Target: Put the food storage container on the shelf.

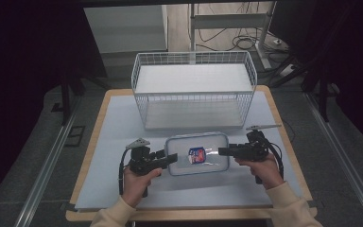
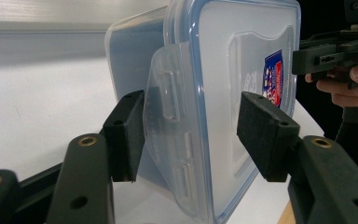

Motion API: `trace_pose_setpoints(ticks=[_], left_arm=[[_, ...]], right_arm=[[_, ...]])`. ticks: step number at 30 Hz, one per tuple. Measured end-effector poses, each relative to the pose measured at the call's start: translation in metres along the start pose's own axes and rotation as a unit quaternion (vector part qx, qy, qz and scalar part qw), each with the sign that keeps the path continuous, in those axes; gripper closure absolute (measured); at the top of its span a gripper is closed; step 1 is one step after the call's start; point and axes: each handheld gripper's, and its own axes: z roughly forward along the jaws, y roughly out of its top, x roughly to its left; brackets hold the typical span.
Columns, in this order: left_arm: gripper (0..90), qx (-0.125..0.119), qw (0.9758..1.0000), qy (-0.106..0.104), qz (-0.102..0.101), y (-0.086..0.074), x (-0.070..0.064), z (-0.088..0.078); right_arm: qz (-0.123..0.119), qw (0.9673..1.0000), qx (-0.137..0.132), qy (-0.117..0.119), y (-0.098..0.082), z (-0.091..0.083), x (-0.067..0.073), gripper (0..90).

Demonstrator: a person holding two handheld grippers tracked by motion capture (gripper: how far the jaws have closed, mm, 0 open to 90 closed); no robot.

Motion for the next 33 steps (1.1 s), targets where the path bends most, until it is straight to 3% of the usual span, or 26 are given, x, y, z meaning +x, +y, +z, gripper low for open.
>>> trace_pose_setpoints(ticks=[13,23,33], left_arm=[[43.6,-0.010,0.9999,-0.002,0.009,0.011,-0.001,-0.006],[43.6,-0.018,0.9997,-0.004,0.016,0.027,-0.001,-0.008],[43.5,-0.029,0.9991,-0.004,0.032,0.047,-0.010,-0.013]], right_arm=[[-0.026,0.9993,-0.025,-0.011,0.007,-0.004,0.011,47.0],[-0.039,0.9984,-0.038,-0.017,0.023,-0.008,0.016,46.9],[-0.053,0.9965,-0.060,-0.027,0.036,-0.021,0.027,46.8]])
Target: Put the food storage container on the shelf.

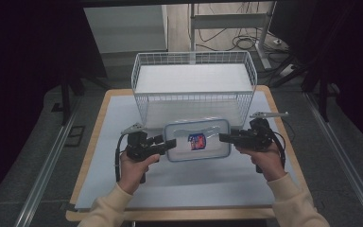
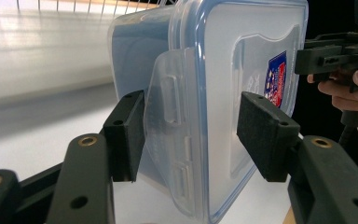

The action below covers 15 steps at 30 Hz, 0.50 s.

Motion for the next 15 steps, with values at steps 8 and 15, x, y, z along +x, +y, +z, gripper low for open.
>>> trace_pose_setpoints(ticks=[8,15], left_arm=[[43.3,-0.009,0.9999,0.002,0.014,0.019,-0.007,-0.003],[43.3,-0.016,0.9996,0.002,0.024,0.039,-0.013,-0.008]], right_arm=[[-0.011,0.9998,-0.014,-0.005,0.016,-0.009,0.004,46.4],[-0.027,0.9992,-0.027,-0.011,0.034,-0.016,0.011,46.2]])
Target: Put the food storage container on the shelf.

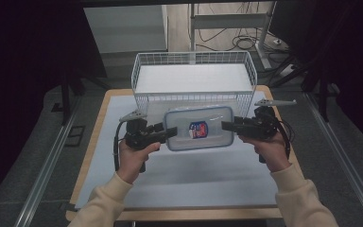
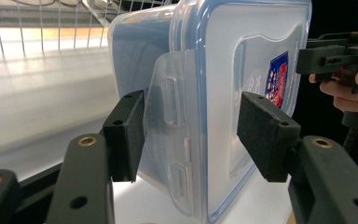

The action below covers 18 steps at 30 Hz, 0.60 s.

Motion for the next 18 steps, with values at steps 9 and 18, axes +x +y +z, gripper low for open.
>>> trace_pose_setpoints(ticks=[9,18], left_arm=[[43.3,-0.007,0.9999,-0.001,0.013,0.029,-0.002,-0.005],[43.2,-0.010,0.9998,-0.001,0.019,0.051,0.002,-0.008]], right_arm=[[-0.011,0.9998,-0.014,-0.006,0.028,-0.008,0.007,46.1],[-0.018,0.9997,-0.016,-0.010,0.051,-0.006,0.009,45.9]])
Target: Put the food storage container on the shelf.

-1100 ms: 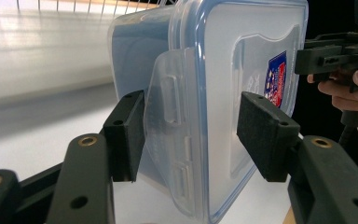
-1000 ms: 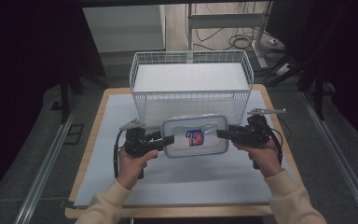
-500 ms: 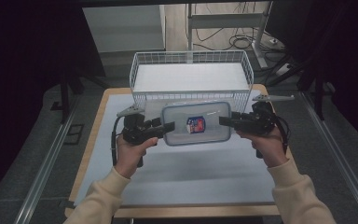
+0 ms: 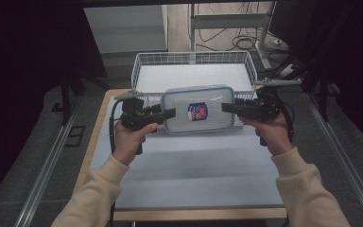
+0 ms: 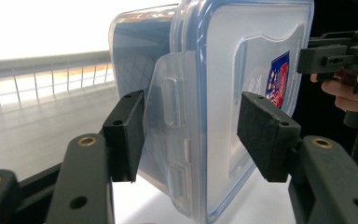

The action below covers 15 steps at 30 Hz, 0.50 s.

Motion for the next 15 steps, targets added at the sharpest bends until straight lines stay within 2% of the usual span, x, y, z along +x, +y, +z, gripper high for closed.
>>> trace_pose_setpoints(ticks=[15], left_arm=[[43.3,-0.004,0.9999,-0.003,0.009,0.038,0.005,-0.002]], right_arm=[[-0.005,0.9998,-0.019,-0.002,0.029,0.000,-0.001,45.9]])
